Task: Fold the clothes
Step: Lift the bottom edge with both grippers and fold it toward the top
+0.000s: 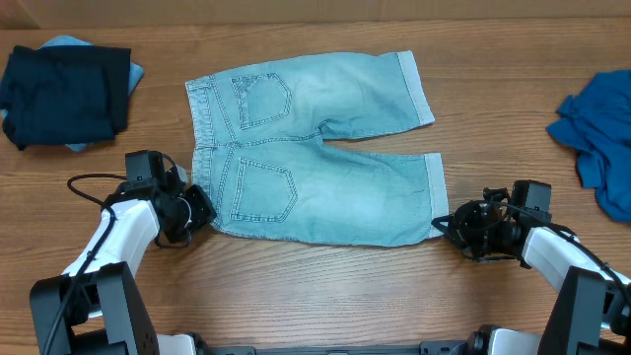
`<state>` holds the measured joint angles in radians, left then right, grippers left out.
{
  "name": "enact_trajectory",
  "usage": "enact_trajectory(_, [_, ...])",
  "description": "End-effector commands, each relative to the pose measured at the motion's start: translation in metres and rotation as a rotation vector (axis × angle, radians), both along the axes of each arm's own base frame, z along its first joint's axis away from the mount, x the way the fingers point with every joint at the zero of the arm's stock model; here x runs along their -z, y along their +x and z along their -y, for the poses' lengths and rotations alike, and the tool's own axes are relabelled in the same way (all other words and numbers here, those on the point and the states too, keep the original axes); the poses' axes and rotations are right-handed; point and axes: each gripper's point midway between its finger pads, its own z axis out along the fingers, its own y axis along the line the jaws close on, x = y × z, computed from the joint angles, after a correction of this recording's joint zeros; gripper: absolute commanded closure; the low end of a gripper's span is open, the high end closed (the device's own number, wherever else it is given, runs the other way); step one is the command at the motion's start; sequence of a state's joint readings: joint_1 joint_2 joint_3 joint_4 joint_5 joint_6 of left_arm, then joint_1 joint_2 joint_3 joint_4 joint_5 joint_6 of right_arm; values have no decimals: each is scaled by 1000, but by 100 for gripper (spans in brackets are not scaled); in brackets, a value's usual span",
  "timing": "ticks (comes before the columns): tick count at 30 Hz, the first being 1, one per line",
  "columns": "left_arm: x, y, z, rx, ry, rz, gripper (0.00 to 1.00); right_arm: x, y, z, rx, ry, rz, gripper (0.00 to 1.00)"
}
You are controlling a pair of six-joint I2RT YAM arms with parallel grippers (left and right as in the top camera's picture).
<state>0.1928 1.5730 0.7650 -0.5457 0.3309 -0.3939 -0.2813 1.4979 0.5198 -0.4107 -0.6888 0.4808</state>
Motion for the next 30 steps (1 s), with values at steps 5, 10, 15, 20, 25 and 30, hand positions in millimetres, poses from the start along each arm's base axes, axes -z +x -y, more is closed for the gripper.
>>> enact_trajectory(5, [-32, 5, 10, 118, -19, 119, 96, -24, 1, 1, -95, -56, 82, 96])
enact_trajectory(10, [-95, 15, 10, 150, 22, 309, 96, -75, 13, 5, -159, -110, 192, 96])
enact_trajectory(15, [-153, 26, 8, 152, 72, 479, 96, -120, 32, 12, -159, -141, 251, 96])
enact_trajectory(20, [-190, 30, 6, 158, 97, 526, 96, -151, 42, 21, -152, -196, 271, 96])
enact_trajectory(25, [-209, 27, -5, 142, 167, 510, 96, -183, 52, 30, -168, -274, 327, 96])
enact_trajectory(30, [-209, 23, -13, 135, 213, 483, 96, -201, 66, 32, -159, -295, 397, 96])
